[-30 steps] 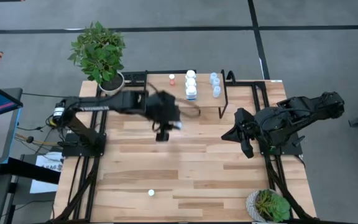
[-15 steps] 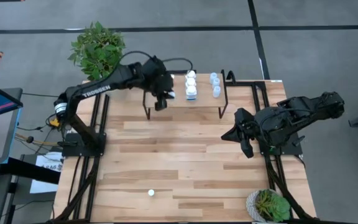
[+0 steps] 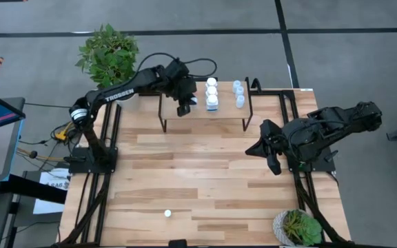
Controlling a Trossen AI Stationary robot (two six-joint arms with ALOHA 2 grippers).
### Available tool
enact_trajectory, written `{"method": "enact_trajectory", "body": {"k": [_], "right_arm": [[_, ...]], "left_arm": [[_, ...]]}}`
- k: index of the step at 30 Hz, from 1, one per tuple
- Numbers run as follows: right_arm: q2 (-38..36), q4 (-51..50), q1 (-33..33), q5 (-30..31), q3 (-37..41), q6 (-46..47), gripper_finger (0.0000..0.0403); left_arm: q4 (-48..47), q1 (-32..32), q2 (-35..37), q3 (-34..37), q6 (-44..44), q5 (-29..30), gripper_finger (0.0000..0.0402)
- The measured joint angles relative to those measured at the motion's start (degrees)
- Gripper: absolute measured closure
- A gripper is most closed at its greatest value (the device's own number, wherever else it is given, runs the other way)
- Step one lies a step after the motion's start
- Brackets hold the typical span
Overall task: Pick and place medicine bottles onto shelf by color
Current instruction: Put the blue medicine bottle on the shelf
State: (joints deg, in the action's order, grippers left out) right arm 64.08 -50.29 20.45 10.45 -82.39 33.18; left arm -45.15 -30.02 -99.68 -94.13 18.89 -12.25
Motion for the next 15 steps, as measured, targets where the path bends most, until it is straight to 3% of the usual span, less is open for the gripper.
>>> {"method": "enact_trajectory", "body": {"k": [15], "right_arm": [[0.0,-0.2,0.1,0.0,0.0,0.3,0.0379]], "left_arm": [[1.2,-4.4,-0.6,0.0,1.6,-2.2,0.0313]]}}
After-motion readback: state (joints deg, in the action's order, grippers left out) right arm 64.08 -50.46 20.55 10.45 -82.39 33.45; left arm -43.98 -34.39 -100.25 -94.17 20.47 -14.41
